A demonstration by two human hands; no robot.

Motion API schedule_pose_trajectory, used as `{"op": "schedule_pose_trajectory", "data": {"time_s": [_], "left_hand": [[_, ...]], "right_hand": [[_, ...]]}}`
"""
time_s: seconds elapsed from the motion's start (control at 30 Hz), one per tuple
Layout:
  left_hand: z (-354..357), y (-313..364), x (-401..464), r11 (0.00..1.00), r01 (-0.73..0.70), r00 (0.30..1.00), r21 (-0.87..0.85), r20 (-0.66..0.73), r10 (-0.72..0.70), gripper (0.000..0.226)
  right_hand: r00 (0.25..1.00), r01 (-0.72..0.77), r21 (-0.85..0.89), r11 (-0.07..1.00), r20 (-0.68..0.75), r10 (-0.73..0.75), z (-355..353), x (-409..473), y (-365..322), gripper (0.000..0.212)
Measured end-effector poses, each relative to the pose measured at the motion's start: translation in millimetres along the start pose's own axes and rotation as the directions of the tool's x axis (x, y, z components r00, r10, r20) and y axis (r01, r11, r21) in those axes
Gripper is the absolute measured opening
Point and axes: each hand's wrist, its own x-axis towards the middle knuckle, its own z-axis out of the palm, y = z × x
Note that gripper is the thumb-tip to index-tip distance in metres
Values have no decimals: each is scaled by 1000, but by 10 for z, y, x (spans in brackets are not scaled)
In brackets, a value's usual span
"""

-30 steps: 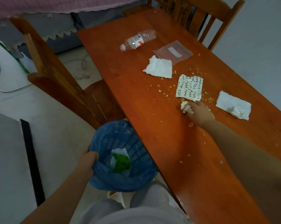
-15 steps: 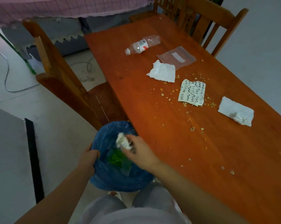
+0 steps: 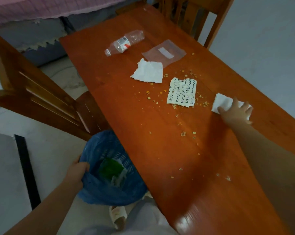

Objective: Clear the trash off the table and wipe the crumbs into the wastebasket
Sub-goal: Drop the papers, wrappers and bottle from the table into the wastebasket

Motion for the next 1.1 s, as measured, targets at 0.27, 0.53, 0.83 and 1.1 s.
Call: {"op": "schedule_pose_trajectory", "data": {"time_s": [0.27, 0.53, 0.83, 1.1], "left_hand": [[44, -36, -10, 1000, 6, 998, 7, -58, -6, 70], [-39, -9, 2, 999, 2, 998, -36, -69, -5, 75], [-190, 176, 136, 997, -26, 1000, -72, -3, 25, 59], [-325, 447, 438, 1000, 16, 1000, -10, 25, -15, 72]], "right_hand": [[985, 57, 61, 997, -167, -46, 155, 44, 168, 40], [811, 583, 414, 699, -247, -531, 236, -1206, -927, 28], [397, 659, 528, 536, 362, -844, 1242, -2803, -1405, 41], [829, 533, 331, 779, -18, -559, 377, -996, -1753, 43]]}}
